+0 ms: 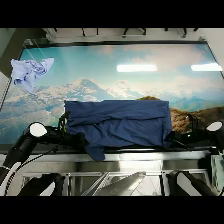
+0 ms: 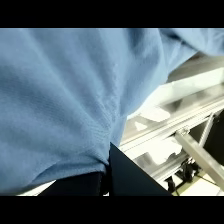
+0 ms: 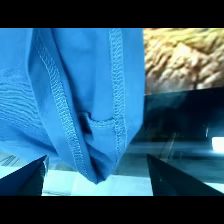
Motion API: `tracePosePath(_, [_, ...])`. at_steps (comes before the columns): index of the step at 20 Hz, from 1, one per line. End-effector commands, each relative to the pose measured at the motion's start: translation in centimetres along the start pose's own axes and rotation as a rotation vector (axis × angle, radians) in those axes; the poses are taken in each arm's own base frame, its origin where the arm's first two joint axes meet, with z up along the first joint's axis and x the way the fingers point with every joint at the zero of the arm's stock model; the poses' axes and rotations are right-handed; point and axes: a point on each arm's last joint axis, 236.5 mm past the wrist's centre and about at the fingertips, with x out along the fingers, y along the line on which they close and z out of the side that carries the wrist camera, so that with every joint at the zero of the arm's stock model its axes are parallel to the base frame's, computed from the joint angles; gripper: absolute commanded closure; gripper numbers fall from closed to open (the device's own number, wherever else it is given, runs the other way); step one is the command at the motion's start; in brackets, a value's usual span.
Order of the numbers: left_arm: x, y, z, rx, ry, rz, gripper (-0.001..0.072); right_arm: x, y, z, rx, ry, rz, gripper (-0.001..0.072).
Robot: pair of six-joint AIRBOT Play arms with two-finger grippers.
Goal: Fold the shirts.
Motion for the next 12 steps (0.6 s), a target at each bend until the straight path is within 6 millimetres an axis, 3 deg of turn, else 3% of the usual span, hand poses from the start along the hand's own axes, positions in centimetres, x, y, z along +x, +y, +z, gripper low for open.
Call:
tracePosePath(1, [1.1, 0.1, -0.8, -0.005, 0.055, 0.01, 0.0692, 0.8, 0.5, 0.2, -0.003, -0.03, 0.022, 0.0027])
tracePosePath(5, [0.5, -0.7, 0.1, 0.013, 0.032, 0.0, 0.0692, 2.4, 1.0, 0.9, -0.019, -0.028, 0.015, 0.005])
tracePosePath(6, [0.1, -1.2, 0.6, 0.025, 0.017, -0.004, 0.0692, 2.8, 1.0, 0.9, -0.017, -0.023, 0.009, 0.0171])
tracePosePath(8, [-0.8, -2.1, 1.7, 0.056, -0.018, -0.007, 0.0692, 2.9, 0.9, 1.0, -0.012, -0.02, 0.007, 0.0693])
tracePosePath(12, [-2.0, -2.9, 2.1, 0.1, -0.022, 0.006, 0.0692, 0.4, 2.2, -0.8, -0.084, 0.007, 0.007, 0.0696])
